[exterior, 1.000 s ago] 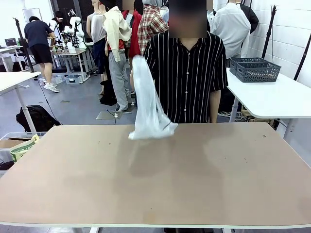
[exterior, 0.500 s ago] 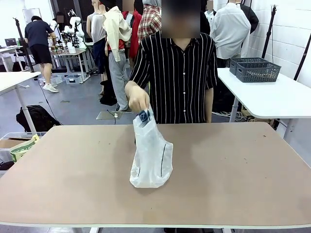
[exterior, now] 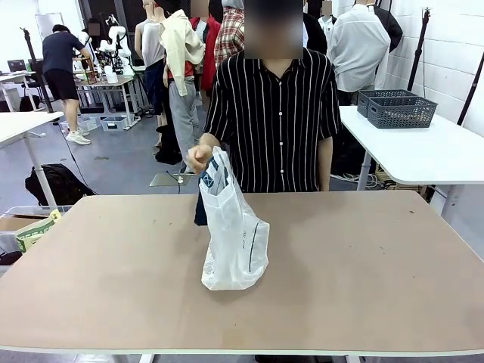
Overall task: Transfer purchased items from the store into the shopping bag.
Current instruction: Open the Reusable shopping bag in the center of the table.
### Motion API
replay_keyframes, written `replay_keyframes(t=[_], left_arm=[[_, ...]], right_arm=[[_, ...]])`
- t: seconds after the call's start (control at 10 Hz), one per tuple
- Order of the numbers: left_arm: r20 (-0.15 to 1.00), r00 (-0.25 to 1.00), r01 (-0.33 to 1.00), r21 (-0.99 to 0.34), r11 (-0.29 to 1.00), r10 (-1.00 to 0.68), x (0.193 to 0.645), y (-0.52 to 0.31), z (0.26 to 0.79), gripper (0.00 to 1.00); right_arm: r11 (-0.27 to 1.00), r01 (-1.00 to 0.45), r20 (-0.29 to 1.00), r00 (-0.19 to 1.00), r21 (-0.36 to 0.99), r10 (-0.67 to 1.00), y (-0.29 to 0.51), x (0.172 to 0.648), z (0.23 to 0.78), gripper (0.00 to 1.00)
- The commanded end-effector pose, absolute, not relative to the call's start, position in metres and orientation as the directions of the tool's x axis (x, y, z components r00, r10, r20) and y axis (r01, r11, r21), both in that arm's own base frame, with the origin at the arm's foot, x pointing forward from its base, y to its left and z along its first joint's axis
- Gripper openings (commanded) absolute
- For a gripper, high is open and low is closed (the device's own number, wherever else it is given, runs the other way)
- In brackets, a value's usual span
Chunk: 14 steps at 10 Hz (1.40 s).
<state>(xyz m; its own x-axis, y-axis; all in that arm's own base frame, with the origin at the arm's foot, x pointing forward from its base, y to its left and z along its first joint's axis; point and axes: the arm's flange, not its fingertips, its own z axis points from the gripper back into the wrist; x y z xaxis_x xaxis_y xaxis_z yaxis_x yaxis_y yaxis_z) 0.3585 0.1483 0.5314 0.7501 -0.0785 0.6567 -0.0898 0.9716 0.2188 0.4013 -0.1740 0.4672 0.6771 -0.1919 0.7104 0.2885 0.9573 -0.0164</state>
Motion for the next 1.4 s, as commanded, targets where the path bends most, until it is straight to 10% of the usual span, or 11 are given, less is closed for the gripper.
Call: replay_keyframes(t=[0.0,1.3], left_arm=[[0.650,0.754,-0.084,0.239,0.967,-0.095,0.3573,0.1513,0.5315,1.00],[0.650,0.754,-0.084,0.239,0.967,-0.095,0.3573,0.1513,0.5315,1.00]], right_arm=[[0.960,0.279,0.705,0.686,-0.029,-0.179,-0.1740,0.4006,0.4650,1.00],[0.960,0.279,0.705,0.686,-0.029,-0.179,-0.1740,0.4006,0.4650,1.00]])
